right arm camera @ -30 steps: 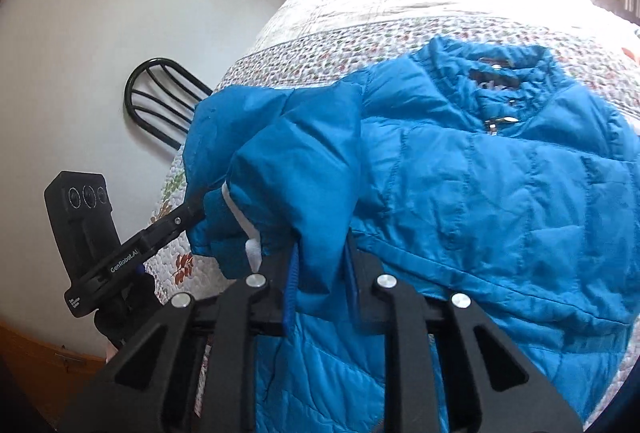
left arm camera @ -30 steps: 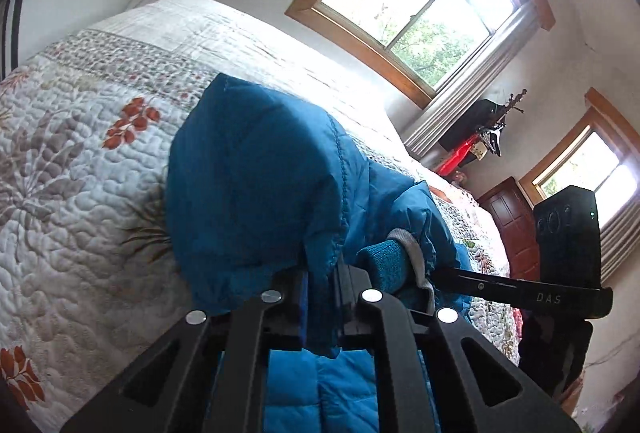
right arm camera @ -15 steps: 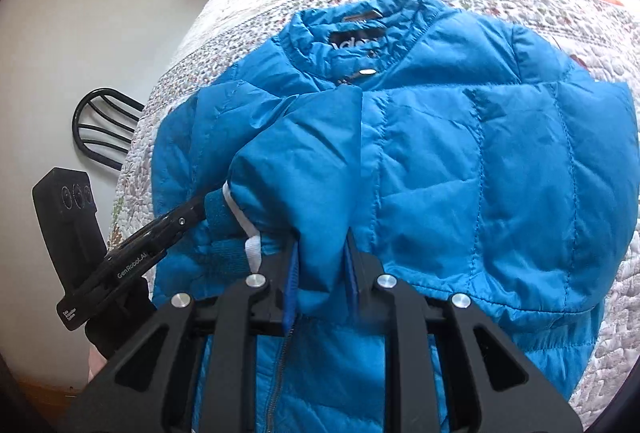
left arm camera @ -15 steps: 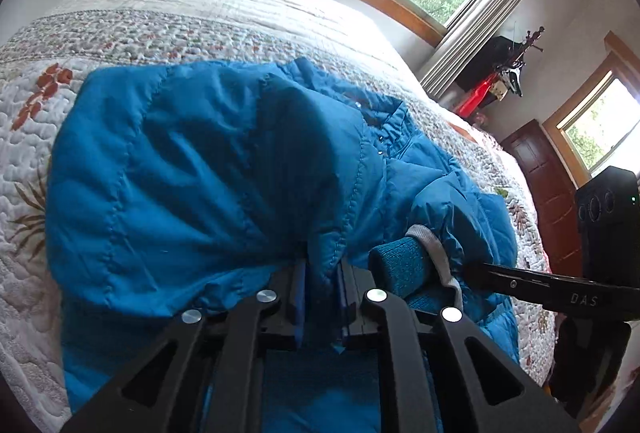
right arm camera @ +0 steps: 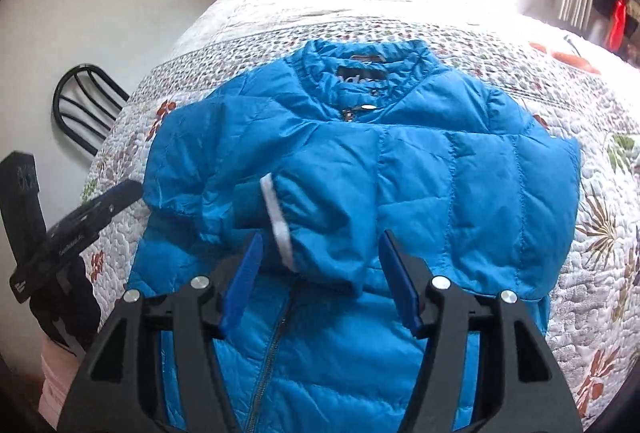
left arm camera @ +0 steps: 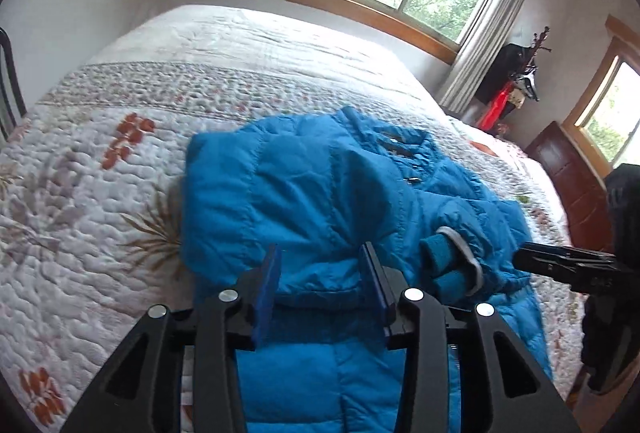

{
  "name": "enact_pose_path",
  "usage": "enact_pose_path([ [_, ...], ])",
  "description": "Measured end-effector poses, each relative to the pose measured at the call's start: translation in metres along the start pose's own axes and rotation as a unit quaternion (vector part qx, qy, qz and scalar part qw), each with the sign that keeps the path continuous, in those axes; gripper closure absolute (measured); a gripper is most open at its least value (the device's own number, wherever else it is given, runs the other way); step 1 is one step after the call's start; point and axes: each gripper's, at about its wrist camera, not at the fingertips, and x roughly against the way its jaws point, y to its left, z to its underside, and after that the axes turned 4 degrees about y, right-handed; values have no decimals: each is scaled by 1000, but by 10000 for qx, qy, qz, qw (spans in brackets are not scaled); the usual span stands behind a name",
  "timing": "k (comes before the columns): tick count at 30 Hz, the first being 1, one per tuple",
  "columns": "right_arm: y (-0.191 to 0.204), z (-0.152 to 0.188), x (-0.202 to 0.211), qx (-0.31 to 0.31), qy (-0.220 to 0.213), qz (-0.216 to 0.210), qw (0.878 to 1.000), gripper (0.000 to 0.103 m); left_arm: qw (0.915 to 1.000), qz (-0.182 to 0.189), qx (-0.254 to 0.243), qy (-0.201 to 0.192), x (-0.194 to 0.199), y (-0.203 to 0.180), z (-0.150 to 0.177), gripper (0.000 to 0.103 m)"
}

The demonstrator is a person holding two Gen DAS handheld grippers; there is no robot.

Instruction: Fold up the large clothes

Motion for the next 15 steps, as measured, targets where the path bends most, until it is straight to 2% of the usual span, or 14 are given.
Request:
enact_pose_path([
  [1, 10, -1, -5, 100, 71, 30, 9999, 42, 9999, -136, 37, 91, -4, 3, -5, 62],
  [3, 27, -4, -17, 208, 212, 200, 9994, 37, 9996, -129, 83, 246, -15, 9, -9, 62],
  [6, 45, -11, -44, 304, 374, 621, 9969, 31, 9987, -399, -4, 318, -33, 12, -10, 62],
  [9, 53, -14, -69, 462, 475, 1156, 9911, 28, 9980, -405, 79, 471, -52, 20, -8, 62],
  [11, 53, -15, -79, 555, 507, 1439, 9867, 33, 9977, -411, 113, 518, -62, 23, -6, 62],
  [13, 47, -14, -81, 542, 489, 1549, 9852, 51, 9980, -389, 92, 498, -65, 25, -4, 62],
  [15, 37, -15, -74, 431, 417, 1492, 9870, 64, 9982, -376, 24, 464, -63, 24, -2, 62],
])
